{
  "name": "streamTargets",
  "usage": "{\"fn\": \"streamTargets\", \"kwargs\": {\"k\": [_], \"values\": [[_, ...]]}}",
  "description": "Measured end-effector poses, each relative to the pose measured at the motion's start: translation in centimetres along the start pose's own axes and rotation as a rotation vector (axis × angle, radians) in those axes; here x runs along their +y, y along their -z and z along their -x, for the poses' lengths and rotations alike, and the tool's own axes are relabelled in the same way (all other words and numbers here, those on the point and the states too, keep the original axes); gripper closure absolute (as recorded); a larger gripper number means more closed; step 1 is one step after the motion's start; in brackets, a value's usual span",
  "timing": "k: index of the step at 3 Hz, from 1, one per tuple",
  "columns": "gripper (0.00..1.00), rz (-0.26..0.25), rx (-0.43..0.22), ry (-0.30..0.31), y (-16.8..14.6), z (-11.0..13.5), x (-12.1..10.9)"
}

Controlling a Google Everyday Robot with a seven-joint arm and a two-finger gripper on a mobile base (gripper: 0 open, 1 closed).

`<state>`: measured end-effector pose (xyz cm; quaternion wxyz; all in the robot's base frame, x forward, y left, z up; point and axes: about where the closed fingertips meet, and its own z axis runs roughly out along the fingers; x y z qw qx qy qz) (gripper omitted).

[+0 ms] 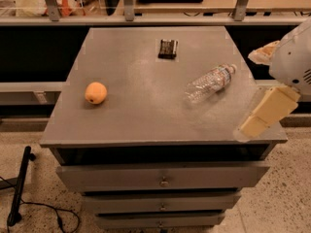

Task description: Move orange near water bottle

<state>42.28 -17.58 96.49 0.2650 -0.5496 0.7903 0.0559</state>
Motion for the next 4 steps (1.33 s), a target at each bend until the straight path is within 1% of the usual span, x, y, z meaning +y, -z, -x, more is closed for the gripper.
{"fn": "streamTargets", "kwargs": {"k": [1, 2, 3, 4], "values": [[0.00, -0.013, -0.167, -0.082, -1.9, 3.0, 2.5], [0.00, -0.025, -0.335, -0.185, -3.9, 7.4, 3.6], [0.00, -0.078, -0.422, -0.264, -5.4, 11.0, 3.2], [0.00, -0.078, -0.422, -0.263, -5.4, 11.0, 3.2]]}}
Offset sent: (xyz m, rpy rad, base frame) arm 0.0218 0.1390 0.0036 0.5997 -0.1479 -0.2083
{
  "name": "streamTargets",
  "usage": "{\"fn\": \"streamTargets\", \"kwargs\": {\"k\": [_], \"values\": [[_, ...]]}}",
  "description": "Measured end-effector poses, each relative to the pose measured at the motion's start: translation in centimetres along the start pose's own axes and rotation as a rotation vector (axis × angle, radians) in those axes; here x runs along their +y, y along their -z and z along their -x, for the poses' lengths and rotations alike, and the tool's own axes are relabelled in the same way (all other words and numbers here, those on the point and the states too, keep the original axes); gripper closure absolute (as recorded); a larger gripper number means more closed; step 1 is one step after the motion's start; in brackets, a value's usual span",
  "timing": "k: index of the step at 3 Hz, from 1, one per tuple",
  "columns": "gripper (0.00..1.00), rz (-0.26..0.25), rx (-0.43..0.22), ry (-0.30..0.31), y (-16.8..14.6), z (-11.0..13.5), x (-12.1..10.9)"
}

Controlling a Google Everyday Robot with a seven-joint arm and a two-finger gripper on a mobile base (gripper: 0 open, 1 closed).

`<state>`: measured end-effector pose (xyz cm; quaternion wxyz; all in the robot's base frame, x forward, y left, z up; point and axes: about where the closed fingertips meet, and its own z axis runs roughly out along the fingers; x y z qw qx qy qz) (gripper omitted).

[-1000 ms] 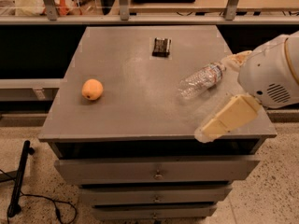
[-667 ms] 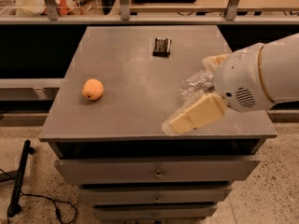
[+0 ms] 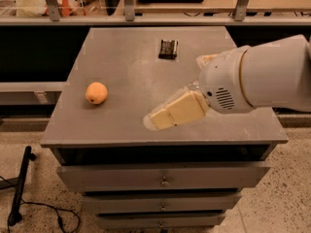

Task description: Move orange near water bottle

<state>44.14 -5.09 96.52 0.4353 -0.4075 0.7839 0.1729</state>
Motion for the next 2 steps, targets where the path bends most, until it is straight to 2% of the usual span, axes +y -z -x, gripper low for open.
{"fn": "streamTargets", "kwargs": {"k": [2], "values": [[0.00, -0.004, -0.058, -0.001, -3.7, -0.3, 2.8]]}}
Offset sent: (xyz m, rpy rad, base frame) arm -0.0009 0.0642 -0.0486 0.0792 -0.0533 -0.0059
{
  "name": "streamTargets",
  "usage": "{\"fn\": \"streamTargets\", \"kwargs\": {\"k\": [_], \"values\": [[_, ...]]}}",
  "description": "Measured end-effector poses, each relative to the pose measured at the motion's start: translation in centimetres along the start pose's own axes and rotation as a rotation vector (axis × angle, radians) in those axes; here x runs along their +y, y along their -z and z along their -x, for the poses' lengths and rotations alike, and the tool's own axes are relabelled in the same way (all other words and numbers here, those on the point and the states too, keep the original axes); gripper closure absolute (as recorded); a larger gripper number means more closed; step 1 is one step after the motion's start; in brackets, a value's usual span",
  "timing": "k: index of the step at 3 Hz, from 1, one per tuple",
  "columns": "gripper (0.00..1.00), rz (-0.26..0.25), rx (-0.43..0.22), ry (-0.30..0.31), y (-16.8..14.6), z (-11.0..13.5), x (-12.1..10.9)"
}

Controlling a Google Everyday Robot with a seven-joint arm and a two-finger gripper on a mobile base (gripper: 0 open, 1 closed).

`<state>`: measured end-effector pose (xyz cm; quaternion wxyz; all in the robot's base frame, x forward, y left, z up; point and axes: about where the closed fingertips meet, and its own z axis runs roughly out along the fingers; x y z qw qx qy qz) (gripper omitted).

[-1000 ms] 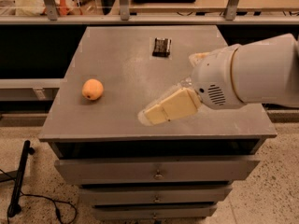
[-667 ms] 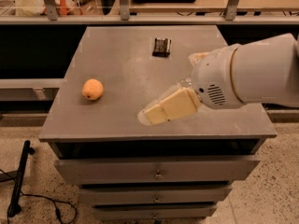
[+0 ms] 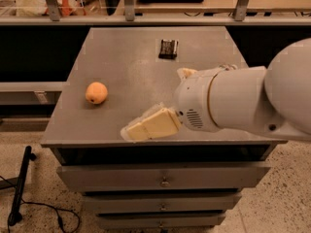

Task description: Move orange near water bottle

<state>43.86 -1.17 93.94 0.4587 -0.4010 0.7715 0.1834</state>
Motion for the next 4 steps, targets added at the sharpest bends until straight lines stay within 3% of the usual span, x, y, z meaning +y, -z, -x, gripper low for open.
{"fn": "streamTargets", "kwargs": {"k": [2, 4], "values": [[0.00, -0.028, -0.032, -0.003, -5.2, -0.4, 1.7], [0.00, 0.017, -0.107, 0.027, -11.9, 1.2, 0.0]]}}
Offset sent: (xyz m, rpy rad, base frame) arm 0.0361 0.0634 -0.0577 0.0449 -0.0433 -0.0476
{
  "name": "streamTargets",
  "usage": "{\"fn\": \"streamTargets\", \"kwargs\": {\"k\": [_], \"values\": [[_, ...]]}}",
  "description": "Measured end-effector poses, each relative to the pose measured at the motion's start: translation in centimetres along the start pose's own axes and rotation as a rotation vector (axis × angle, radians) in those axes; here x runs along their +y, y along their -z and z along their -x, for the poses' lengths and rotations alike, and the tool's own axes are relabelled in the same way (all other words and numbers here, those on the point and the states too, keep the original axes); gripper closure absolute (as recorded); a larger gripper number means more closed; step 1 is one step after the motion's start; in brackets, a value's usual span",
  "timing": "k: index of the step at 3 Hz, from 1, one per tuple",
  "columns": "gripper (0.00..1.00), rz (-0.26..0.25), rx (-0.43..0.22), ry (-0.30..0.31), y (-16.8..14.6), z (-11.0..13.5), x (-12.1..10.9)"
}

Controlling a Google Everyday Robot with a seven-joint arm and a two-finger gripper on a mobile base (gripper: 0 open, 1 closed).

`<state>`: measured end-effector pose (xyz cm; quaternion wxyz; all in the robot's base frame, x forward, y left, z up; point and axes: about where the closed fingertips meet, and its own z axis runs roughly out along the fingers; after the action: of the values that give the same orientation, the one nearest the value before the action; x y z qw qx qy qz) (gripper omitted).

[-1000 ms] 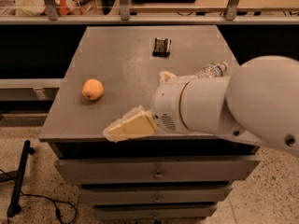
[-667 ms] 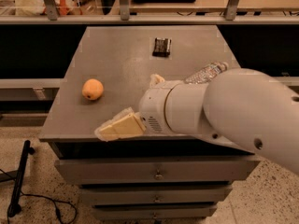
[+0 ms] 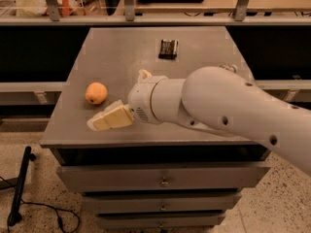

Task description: Move orange near water bottle

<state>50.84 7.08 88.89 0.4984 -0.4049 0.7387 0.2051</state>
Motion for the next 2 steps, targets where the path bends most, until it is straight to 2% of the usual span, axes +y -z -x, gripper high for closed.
{"fn": "streamTargets", "kwargs": {"k": [2], "values": [[0.00, 0.025, -0.029, -0.024, -6.7, -0.8, -2.2]]}}
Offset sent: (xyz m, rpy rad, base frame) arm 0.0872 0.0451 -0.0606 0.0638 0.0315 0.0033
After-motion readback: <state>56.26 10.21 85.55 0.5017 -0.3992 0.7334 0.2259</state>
